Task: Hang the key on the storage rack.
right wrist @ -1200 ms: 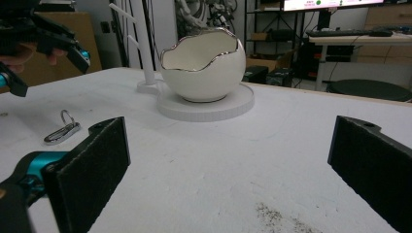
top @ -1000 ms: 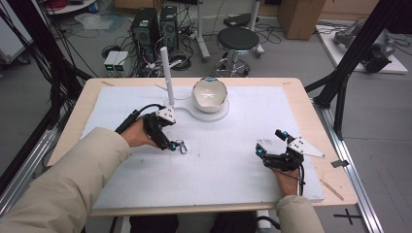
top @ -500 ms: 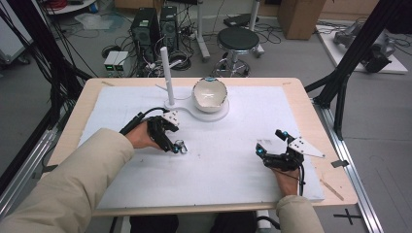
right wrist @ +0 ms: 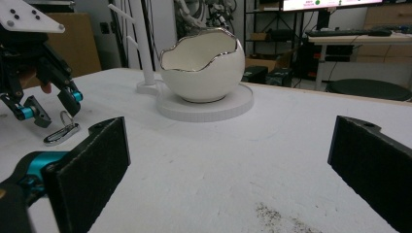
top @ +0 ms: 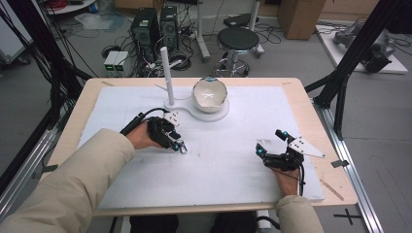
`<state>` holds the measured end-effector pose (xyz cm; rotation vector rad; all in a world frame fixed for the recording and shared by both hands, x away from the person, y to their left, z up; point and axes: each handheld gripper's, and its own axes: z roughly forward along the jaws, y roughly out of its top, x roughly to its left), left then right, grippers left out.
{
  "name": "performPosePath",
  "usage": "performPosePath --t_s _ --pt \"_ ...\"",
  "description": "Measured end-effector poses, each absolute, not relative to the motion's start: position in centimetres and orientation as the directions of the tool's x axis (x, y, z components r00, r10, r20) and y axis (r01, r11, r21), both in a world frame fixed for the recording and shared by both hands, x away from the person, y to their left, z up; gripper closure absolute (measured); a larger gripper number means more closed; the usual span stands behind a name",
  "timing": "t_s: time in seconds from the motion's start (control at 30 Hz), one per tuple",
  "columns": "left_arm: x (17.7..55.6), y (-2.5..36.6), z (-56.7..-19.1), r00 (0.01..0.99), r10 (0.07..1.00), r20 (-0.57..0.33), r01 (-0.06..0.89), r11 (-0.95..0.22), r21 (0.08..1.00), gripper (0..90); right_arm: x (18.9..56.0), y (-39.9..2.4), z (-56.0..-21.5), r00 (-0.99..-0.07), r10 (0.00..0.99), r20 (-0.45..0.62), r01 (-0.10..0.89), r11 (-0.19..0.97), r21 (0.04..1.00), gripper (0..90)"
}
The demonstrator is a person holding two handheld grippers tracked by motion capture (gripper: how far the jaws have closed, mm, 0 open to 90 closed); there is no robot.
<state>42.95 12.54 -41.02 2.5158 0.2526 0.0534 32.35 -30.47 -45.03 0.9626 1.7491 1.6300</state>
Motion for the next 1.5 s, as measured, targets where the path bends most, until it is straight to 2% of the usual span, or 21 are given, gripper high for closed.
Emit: performPosePath --t_s 0.13,0.4,0.97,1.5 --pt "43.04 12.69 -41.02 0.980 0.199 -0.016 0.172 -0.802 0.572 64.2 32.39 -30.49 -45.03 -0.588 0.806 0.071 0.125 0.004 0.992 0.5" --pt "43.10 12.78 -40.96 0.982 0.188 -0.010 0.160 -0.806 0.569 73.6 32.33 -30.46 -45.02 -0.588 0.805 0.079 0.133 0.000 0.991 0.5" --pt "43.23 12.77 -41.06 0.983 0.183 -0.010 0.156 -0.804 0.574 87.3 32.38 -30.49 -45.03 -0.588 0.805 0.076 0.128 0.000 0.992 0.5" --pt "43.33 13.25 -40.35 0.975 0.221 -0.038 0.202 -0.790 0.579 88.4 32.41 -30.54 -45.04 -0.588 0.806 0.074 0.126 0.000 0.992 0.5"
